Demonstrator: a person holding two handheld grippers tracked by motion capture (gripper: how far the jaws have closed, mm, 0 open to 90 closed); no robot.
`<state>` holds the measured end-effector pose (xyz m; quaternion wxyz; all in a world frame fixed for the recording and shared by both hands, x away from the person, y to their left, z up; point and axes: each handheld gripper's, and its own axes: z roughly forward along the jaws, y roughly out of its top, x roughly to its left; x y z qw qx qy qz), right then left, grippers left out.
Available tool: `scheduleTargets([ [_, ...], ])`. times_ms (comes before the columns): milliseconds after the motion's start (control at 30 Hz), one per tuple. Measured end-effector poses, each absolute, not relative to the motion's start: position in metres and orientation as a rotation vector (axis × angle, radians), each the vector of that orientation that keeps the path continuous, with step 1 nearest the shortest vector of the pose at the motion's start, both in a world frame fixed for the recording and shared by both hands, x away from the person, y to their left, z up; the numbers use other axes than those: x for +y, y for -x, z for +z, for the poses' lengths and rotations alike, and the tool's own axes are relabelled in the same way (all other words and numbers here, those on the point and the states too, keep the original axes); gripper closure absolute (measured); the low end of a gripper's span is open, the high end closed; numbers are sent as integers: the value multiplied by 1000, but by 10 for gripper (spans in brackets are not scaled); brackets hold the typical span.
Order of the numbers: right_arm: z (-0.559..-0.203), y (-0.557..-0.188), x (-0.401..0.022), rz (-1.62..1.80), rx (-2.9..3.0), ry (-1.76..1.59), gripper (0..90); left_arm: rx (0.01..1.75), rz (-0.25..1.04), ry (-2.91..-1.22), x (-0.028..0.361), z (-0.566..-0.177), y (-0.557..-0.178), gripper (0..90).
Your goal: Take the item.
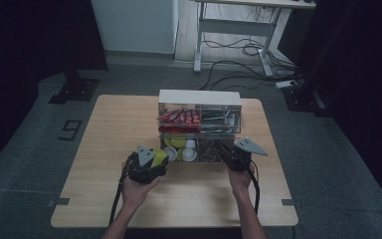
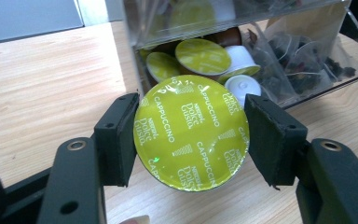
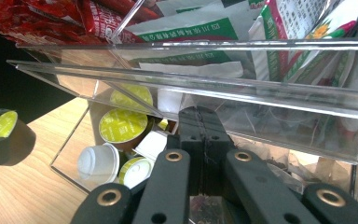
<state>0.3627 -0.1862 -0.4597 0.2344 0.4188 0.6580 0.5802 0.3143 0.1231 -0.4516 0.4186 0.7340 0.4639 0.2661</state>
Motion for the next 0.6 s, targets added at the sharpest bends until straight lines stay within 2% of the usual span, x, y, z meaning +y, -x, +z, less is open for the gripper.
scheduleTargets([
  [600, -462, -363, -186, 1580, 1813, -1154, 887, 1227, 671, -1800, 156, -456, -307, 386],
])
